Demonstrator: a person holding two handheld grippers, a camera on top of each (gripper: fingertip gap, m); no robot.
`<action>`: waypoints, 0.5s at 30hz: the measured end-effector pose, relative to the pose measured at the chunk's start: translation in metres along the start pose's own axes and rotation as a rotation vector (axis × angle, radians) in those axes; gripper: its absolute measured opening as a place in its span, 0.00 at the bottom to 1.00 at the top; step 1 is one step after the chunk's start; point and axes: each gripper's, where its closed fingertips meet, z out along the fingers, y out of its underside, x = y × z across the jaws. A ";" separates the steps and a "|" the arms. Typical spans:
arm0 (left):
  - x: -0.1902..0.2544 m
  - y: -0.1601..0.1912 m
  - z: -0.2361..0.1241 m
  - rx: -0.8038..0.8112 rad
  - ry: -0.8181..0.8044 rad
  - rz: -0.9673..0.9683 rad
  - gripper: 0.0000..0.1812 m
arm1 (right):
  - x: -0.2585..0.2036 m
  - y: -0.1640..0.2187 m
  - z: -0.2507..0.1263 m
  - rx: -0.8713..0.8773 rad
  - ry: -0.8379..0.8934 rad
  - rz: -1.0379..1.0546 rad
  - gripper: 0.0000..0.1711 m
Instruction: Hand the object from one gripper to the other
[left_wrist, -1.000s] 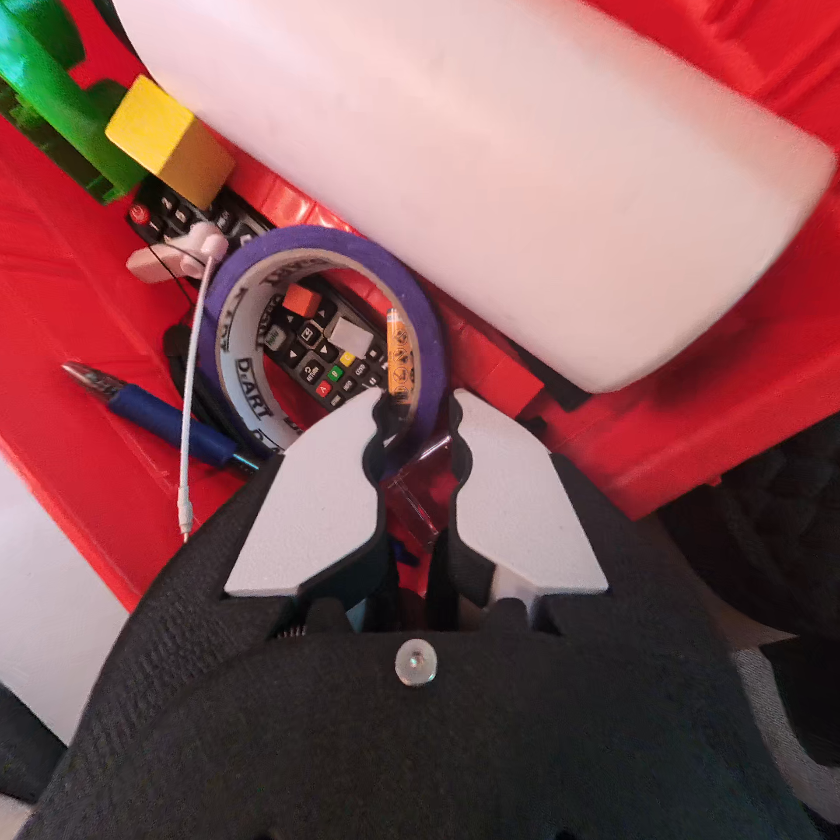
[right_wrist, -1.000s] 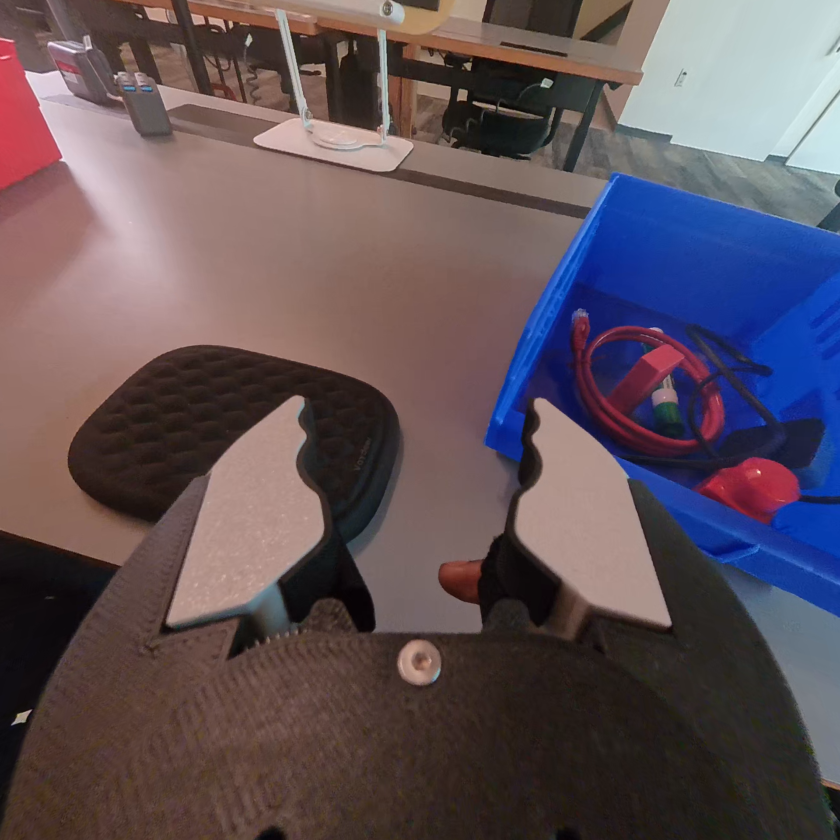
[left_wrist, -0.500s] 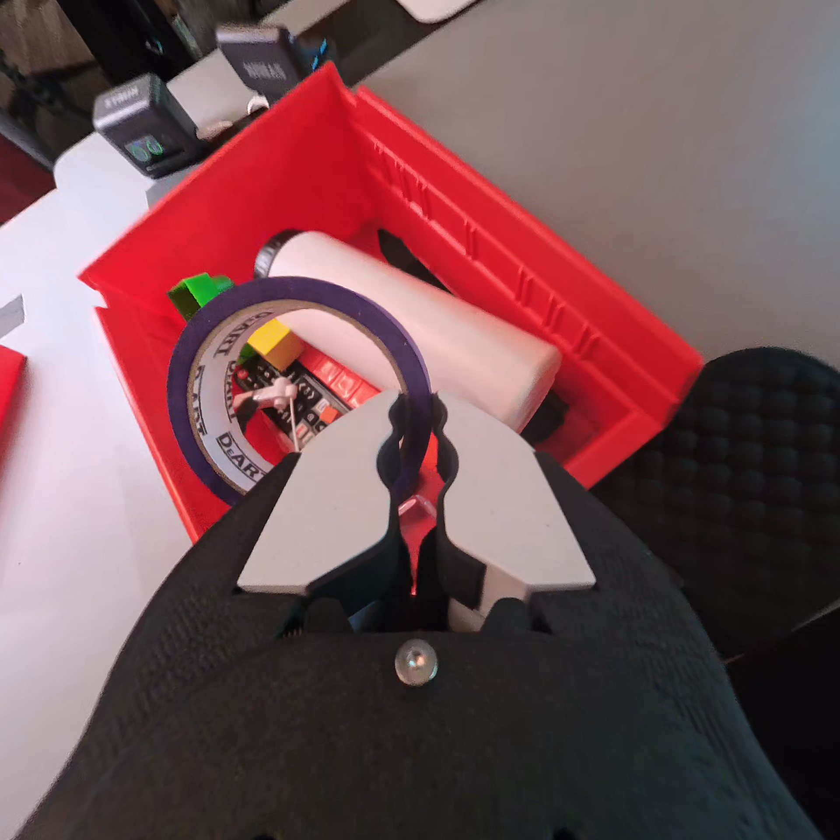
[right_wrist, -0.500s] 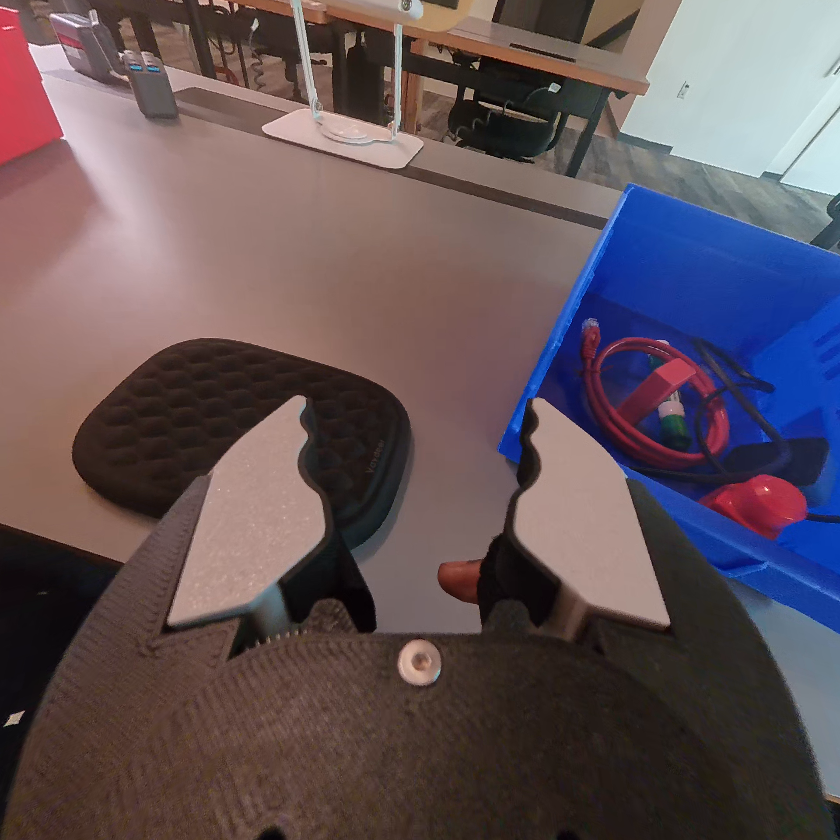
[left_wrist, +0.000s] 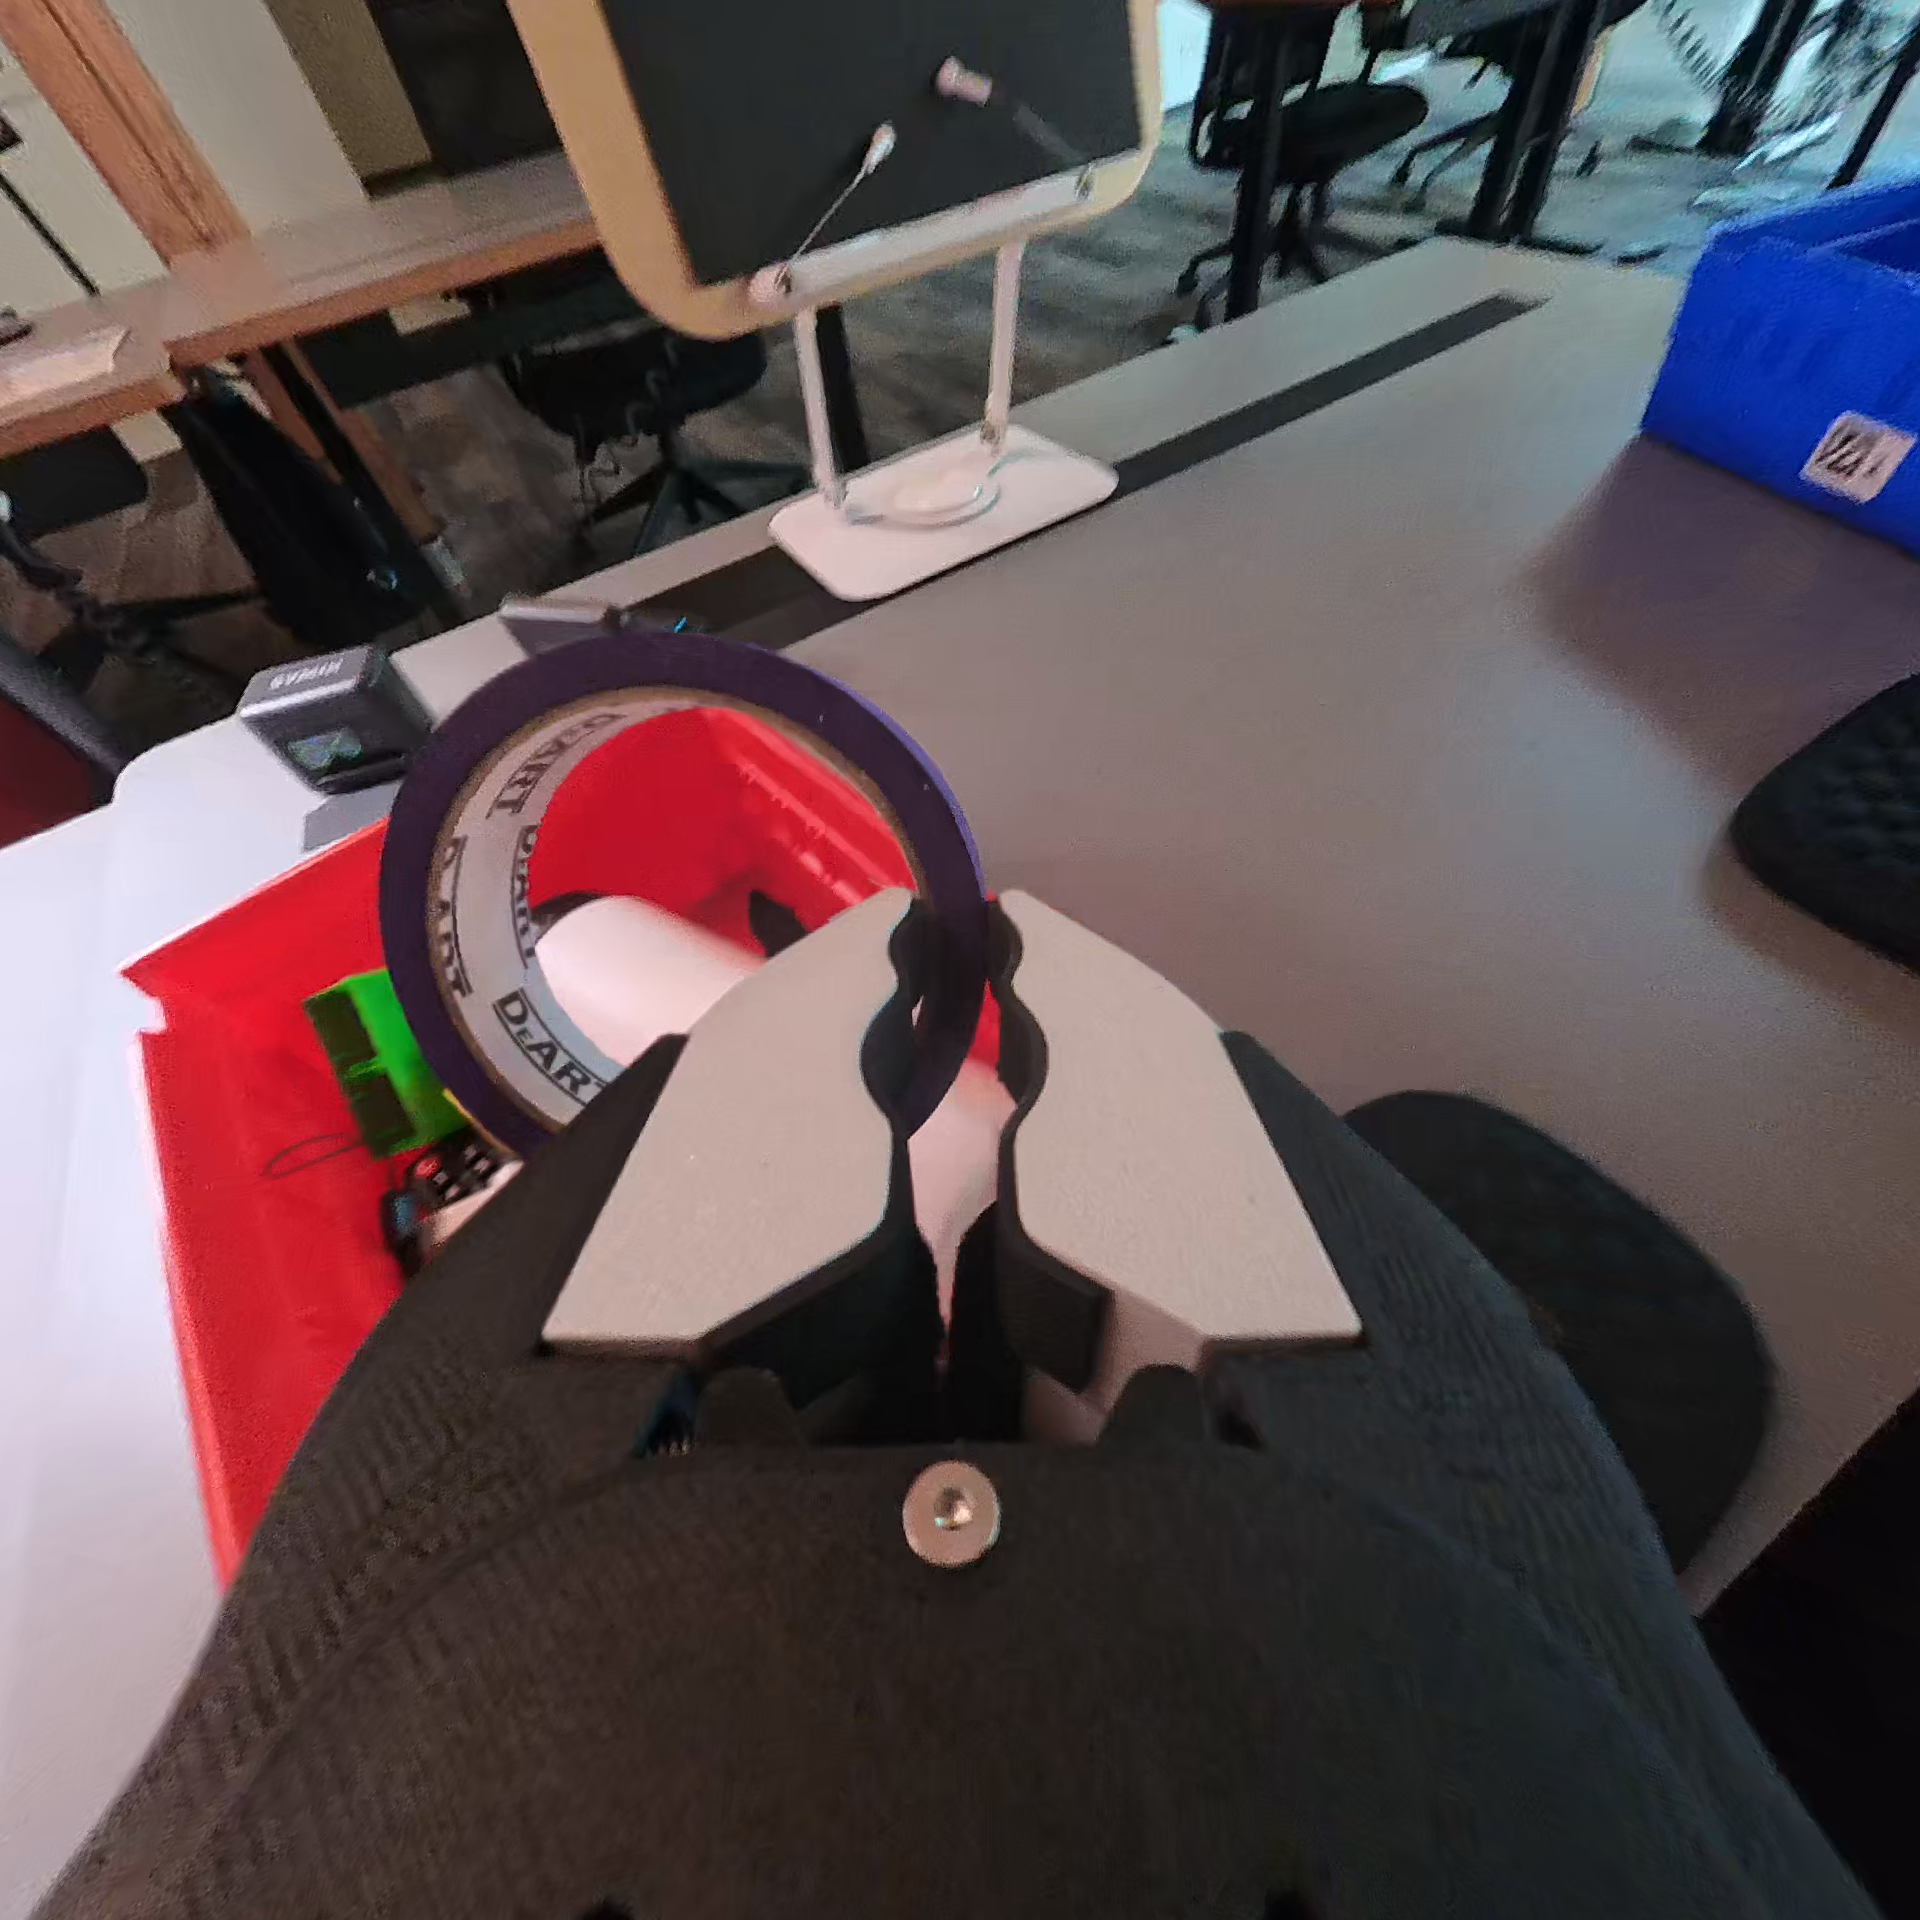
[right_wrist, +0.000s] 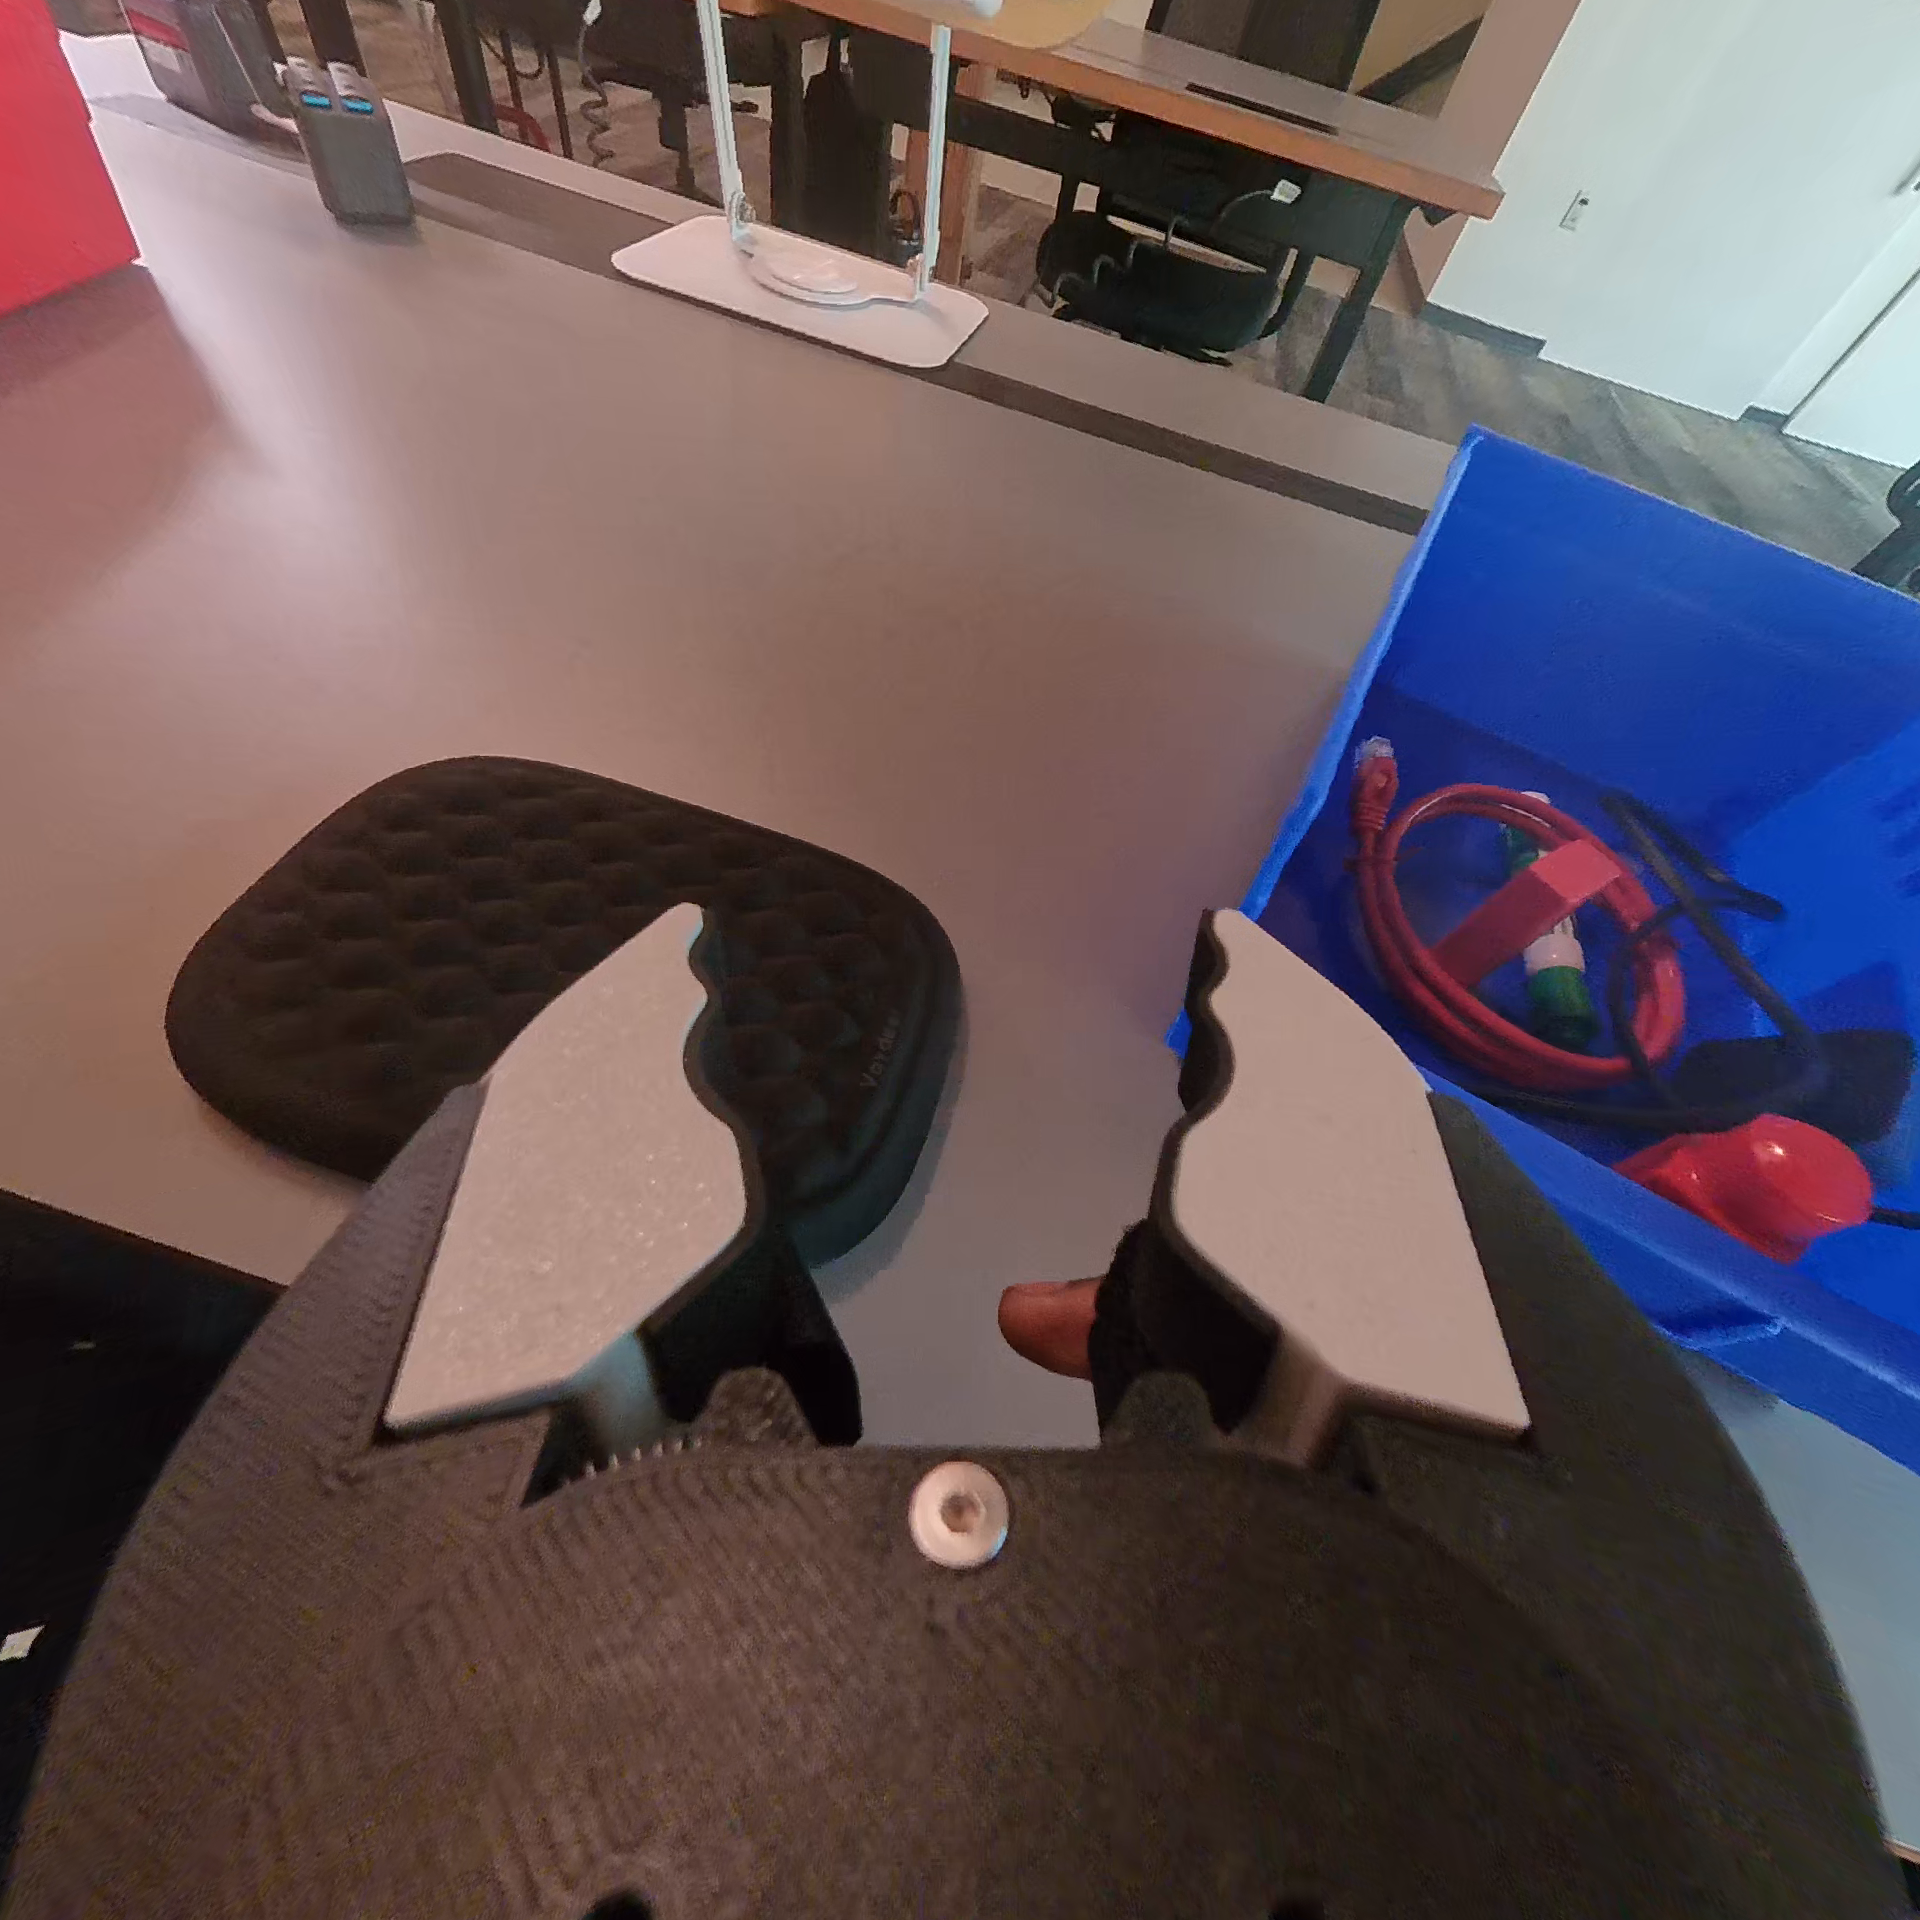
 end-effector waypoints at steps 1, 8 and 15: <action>0.006 -0.006 0.000 0.032 0.022 -0.010 0.06 | -0.001 0.000 0.000 -0.001 -0.002 -0.001 0.51; 0.065 -0.043 -0.006 0.247 0.151 -0.002 0.06 | -0.012 -0.004 0.003 0.007 -0.036 -0.006 0.50; 0.194 -0.067 -0.020 0.524 0.540 -0.005 0.06 | -0.073 -0.027 -0.001 0.111 -0.343 0.075 0.48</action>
